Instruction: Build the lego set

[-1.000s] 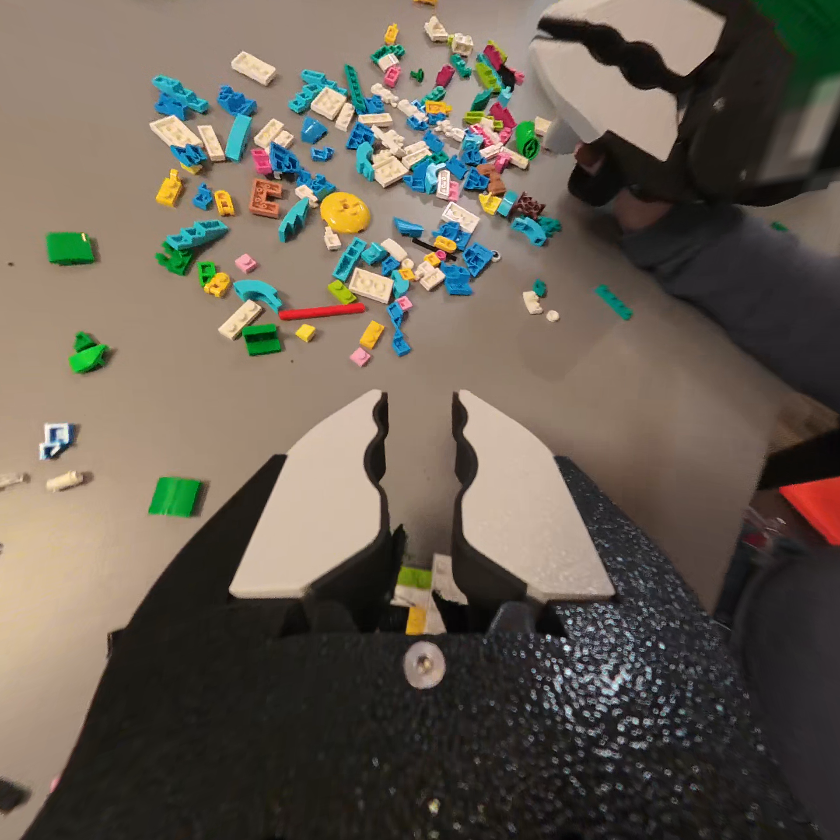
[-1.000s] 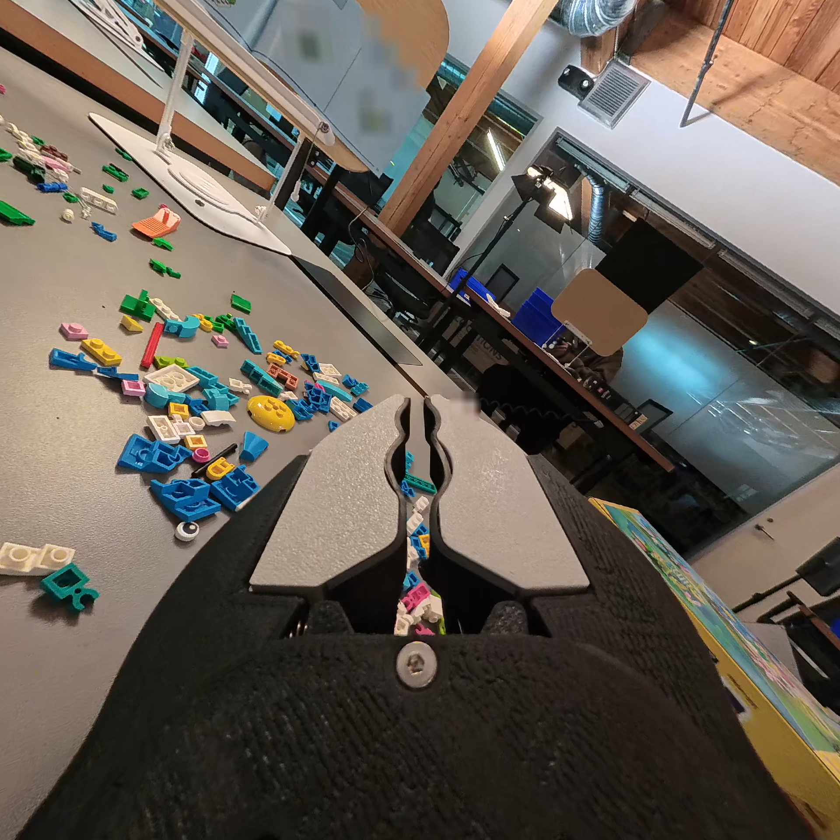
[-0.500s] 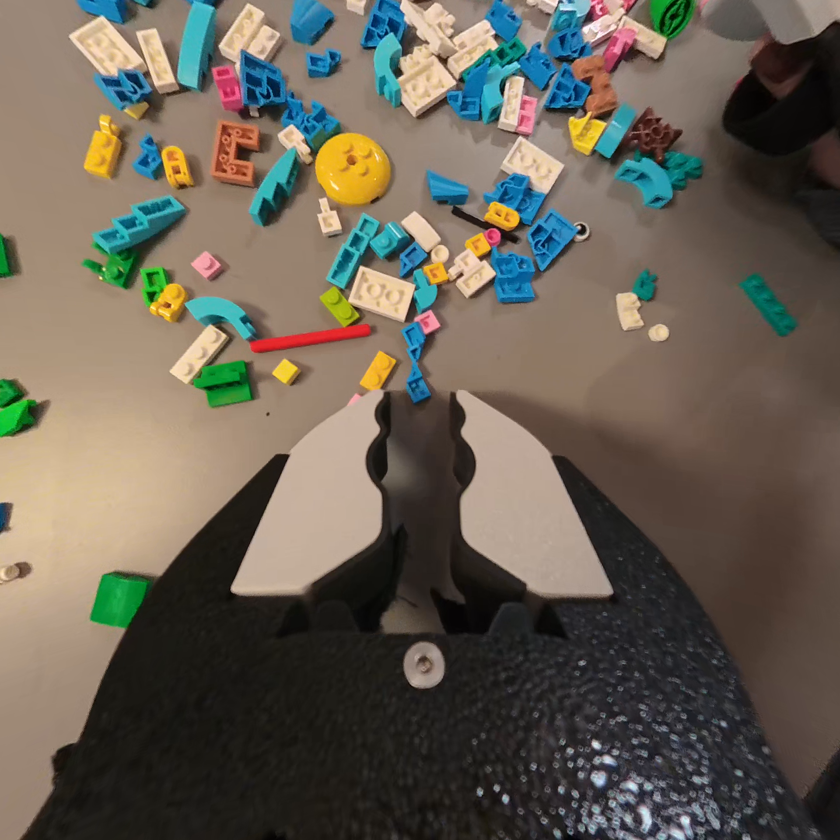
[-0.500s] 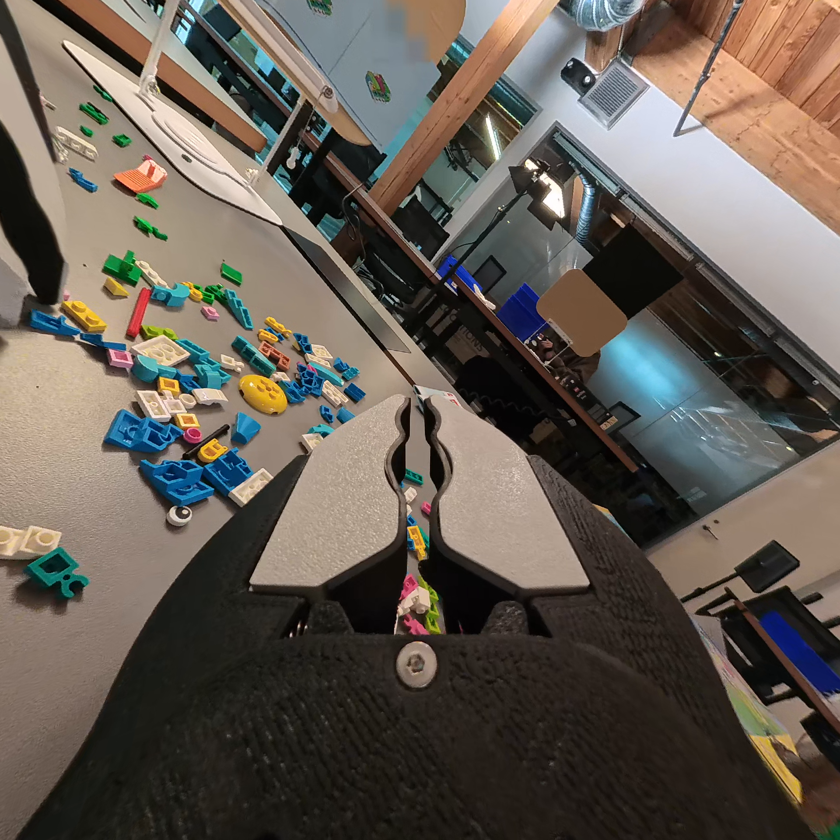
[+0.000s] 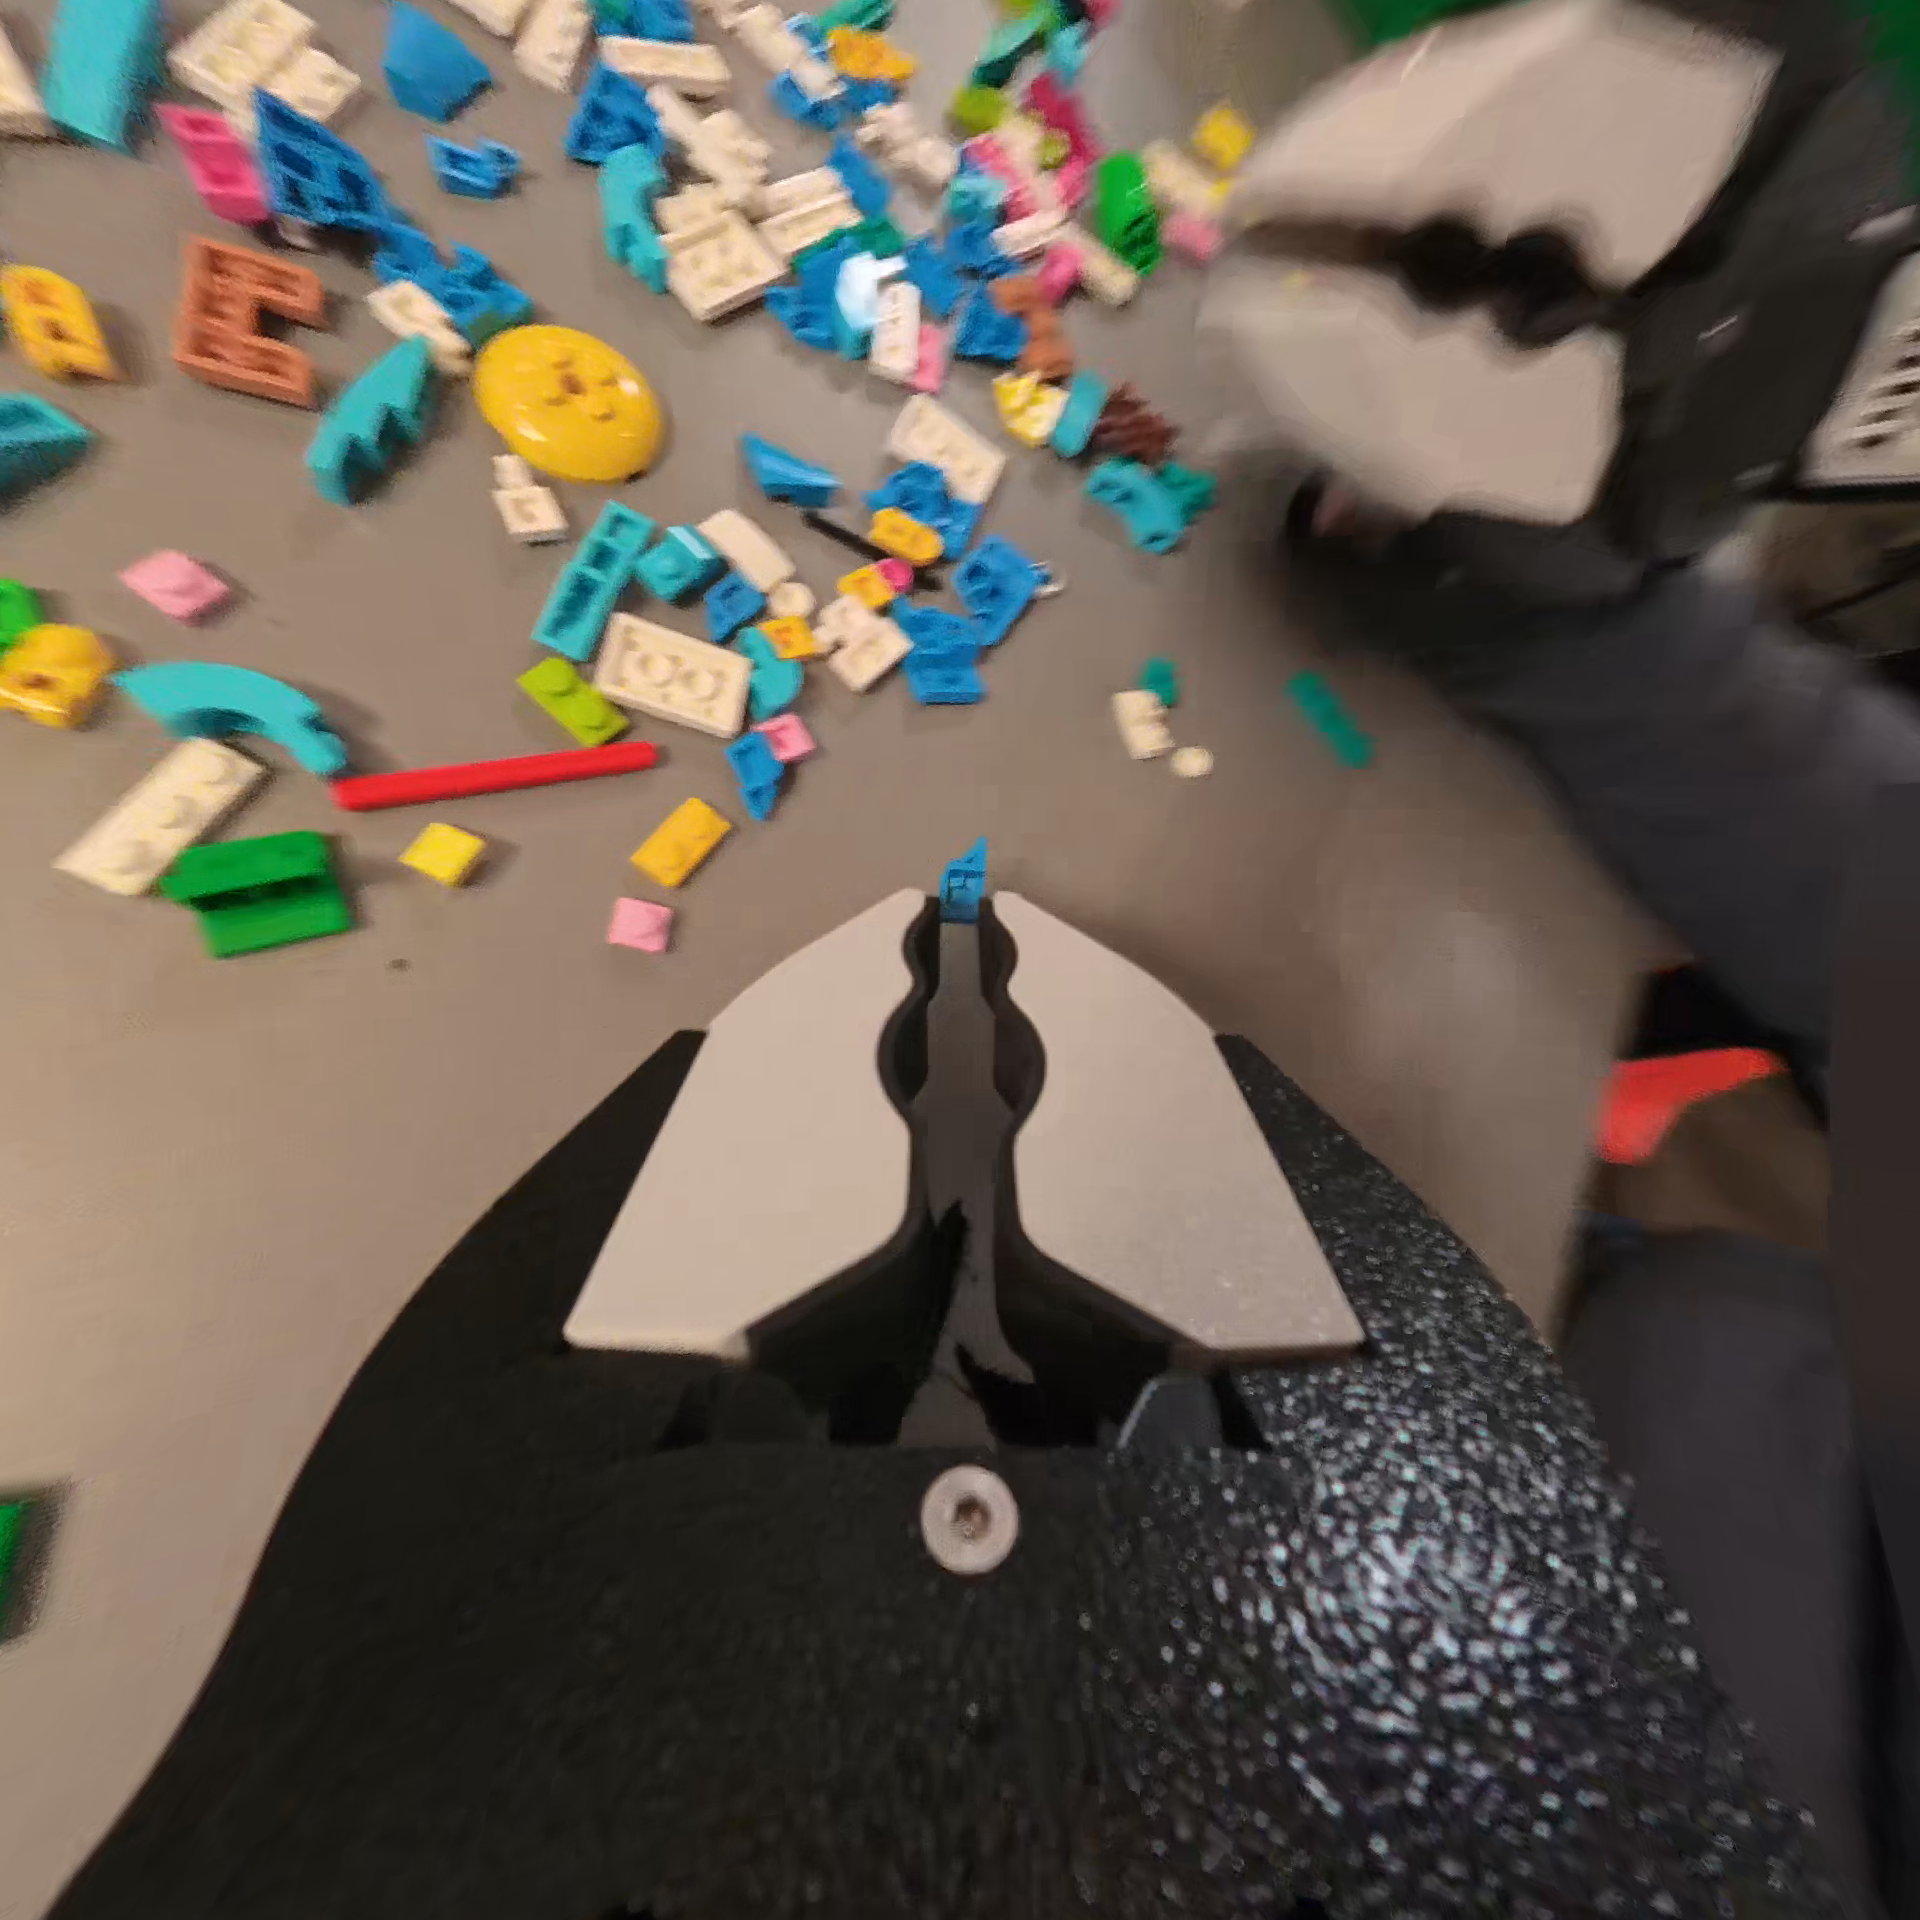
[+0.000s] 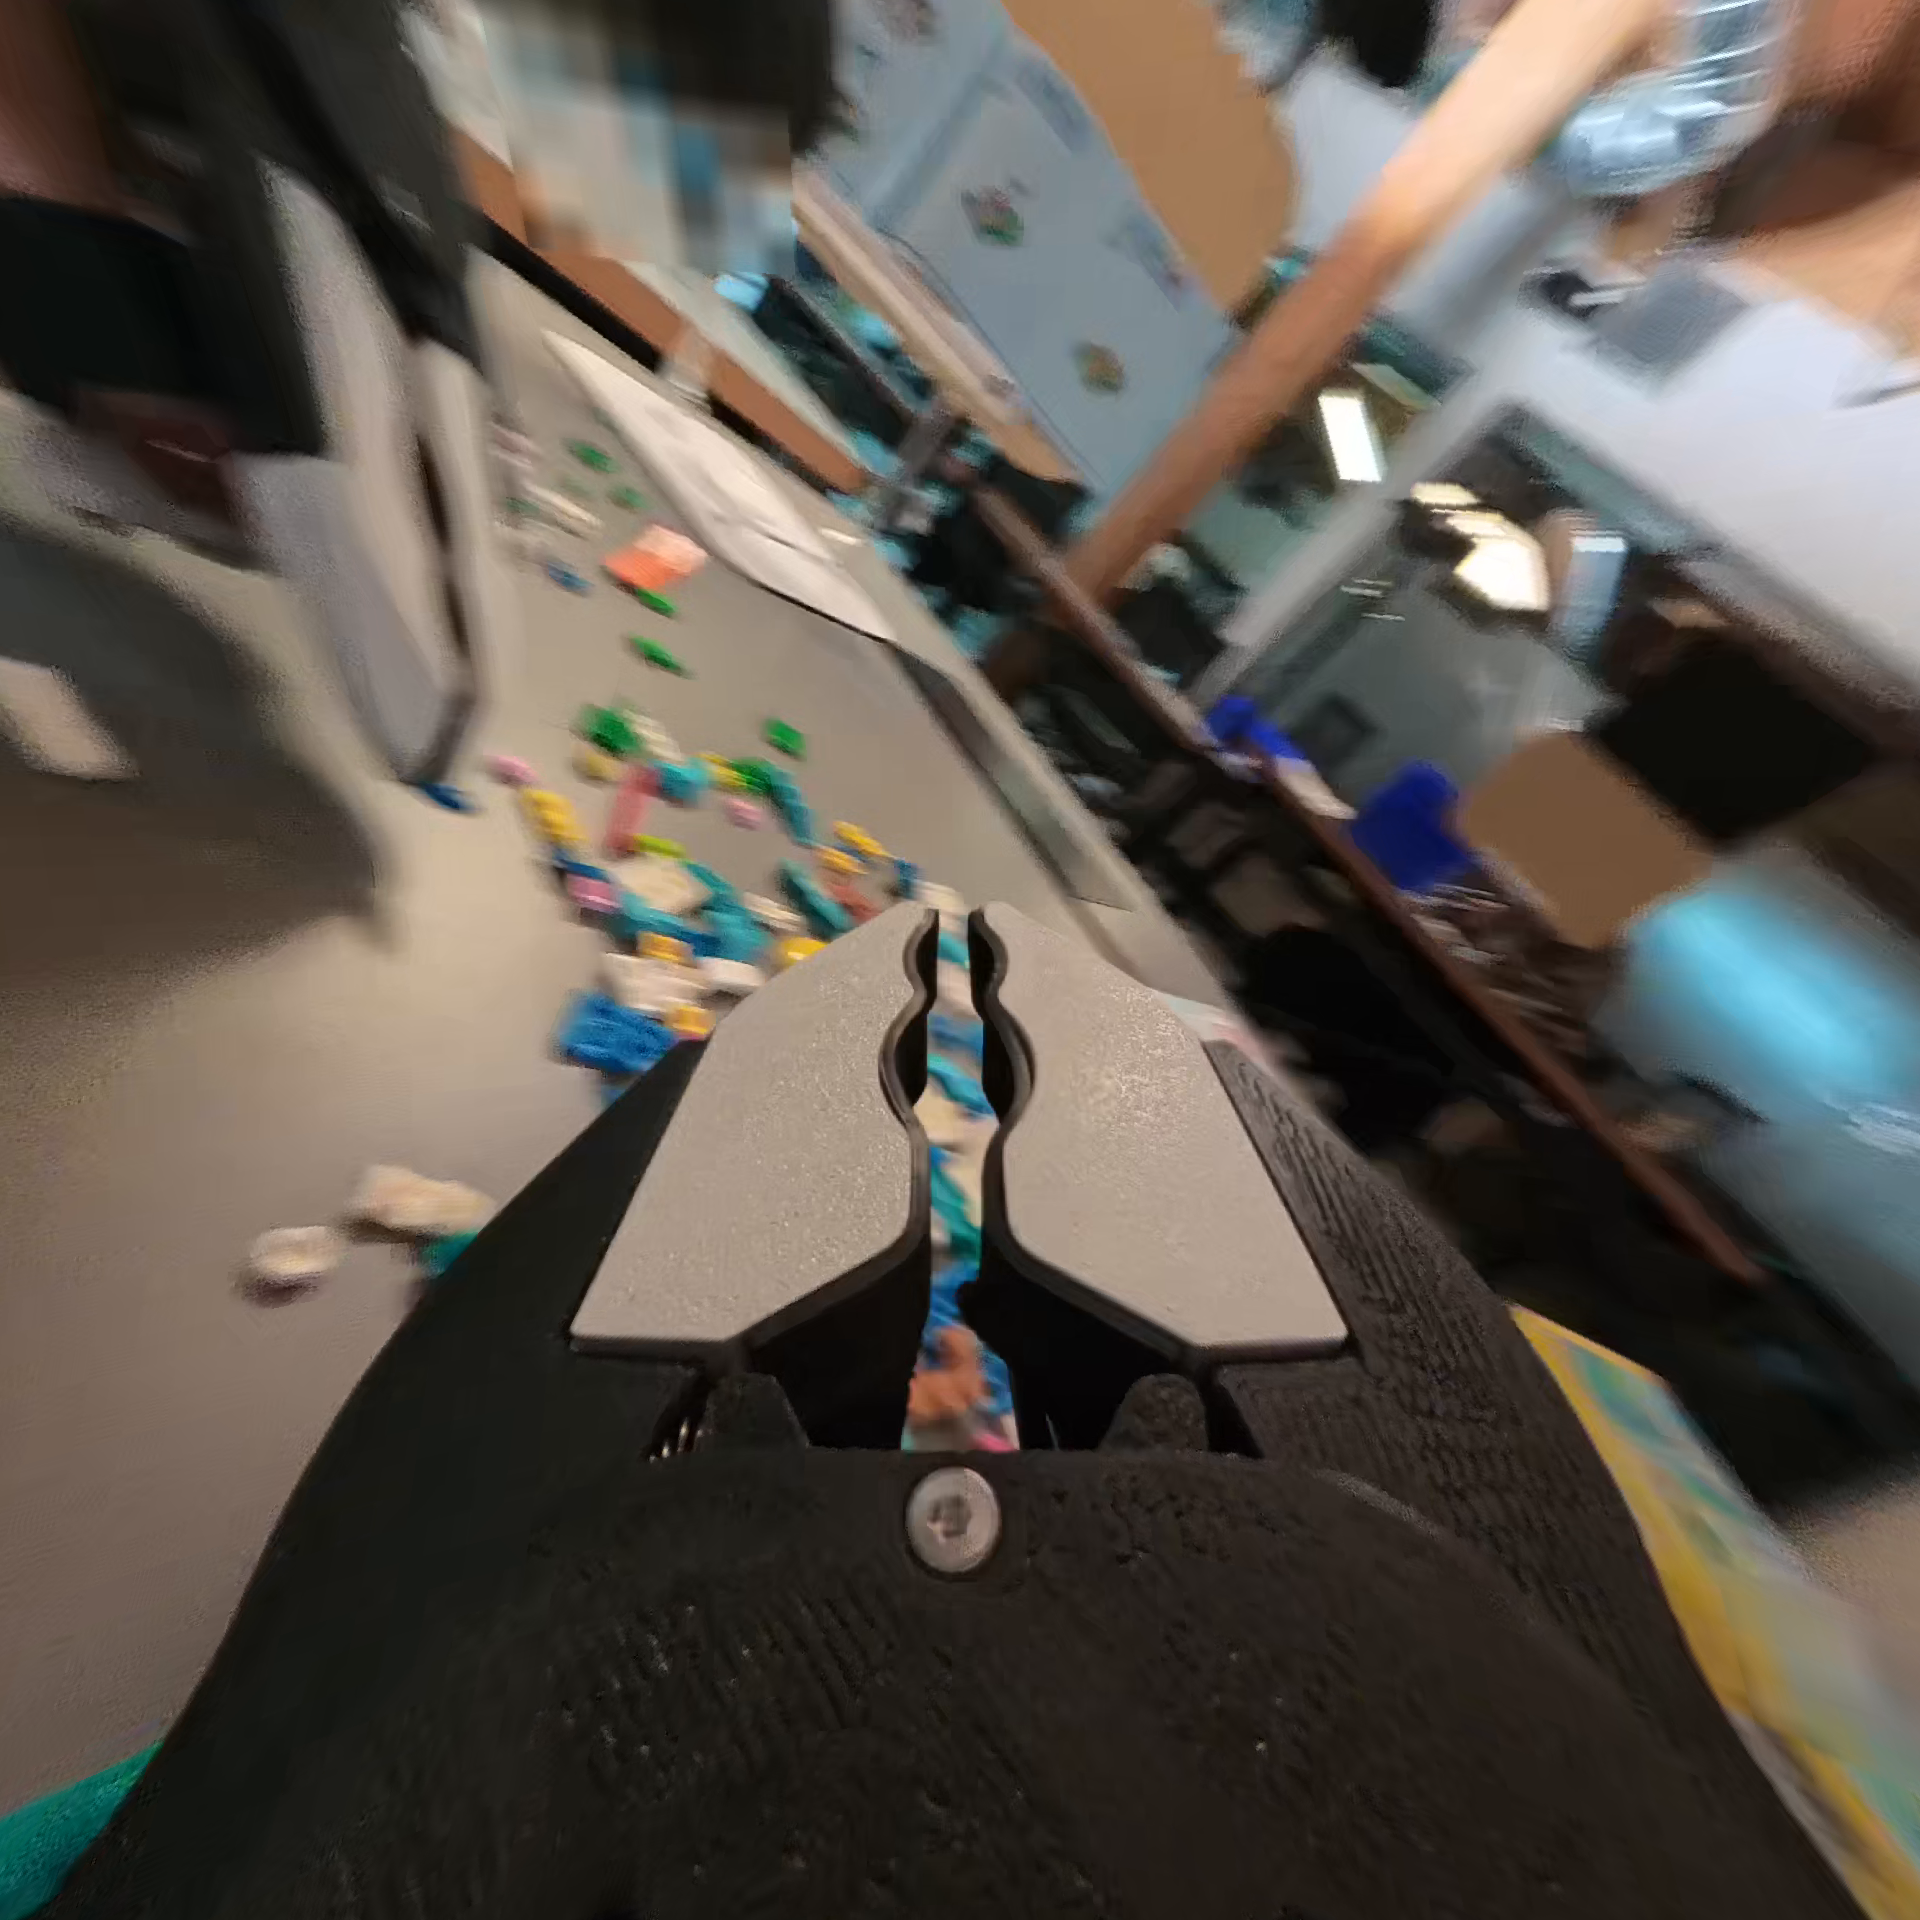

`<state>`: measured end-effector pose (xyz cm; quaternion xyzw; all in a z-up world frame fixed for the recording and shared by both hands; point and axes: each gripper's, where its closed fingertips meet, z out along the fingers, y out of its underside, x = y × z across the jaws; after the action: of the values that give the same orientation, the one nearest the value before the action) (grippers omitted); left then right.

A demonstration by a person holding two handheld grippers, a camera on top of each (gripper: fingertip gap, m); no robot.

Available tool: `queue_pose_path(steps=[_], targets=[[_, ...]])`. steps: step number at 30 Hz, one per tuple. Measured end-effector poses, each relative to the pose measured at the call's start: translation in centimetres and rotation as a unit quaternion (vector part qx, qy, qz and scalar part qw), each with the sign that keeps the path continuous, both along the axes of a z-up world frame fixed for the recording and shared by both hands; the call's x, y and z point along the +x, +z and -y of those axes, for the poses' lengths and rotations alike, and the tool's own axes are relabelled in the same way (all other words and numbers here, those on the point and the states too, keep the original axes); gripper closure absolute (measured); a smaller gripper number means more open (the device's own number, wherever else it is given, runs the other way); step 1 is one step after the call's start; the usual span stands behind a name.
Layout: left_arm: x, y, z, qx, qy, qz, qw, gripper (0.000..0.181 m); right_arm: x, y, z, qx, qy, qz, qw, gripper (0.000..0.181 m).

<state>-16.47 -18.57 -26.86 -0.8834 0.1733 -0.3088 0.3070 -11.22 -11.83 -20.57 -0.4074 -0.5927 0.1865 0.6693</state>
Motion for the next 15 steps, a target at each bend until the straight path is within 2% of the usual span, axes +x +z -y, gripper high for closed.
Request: queue_pose_path(steps=[1,3,5,9,15], targets=[[0.4,0.7,0.6,-0.011,-0.015,0.049,0.999,0.175,-0.7,-0.6,2.1,-0.050,0.067,0.020,0.996,0.178],[1.1,2.1,2.0,-0.044,-0.055,0.137,0.988,0.174,-1.7,-1.2,5.9,-0.128,0.175,0.058,0.975,0.178],[1.4,3.4,3.2,-0.062,-0.089,0.200,0.974,0.174,-2.2,-1.9,8.4,-0.157,0.231,0.100,0.955,0.175],[1.4,3.5,4.8,-0.096,-0.126,0.215,0.964,0.175,-2.9,-2.7,11.4,-0.170,0.286,0.137,0.933,0.169],[2.1,3.5,7.0,-0.136,-0.185,0.231,0.945,0.175,-3.0,-2.0,13.6,-0.187,0.337,0.126,0.914,0.165]])
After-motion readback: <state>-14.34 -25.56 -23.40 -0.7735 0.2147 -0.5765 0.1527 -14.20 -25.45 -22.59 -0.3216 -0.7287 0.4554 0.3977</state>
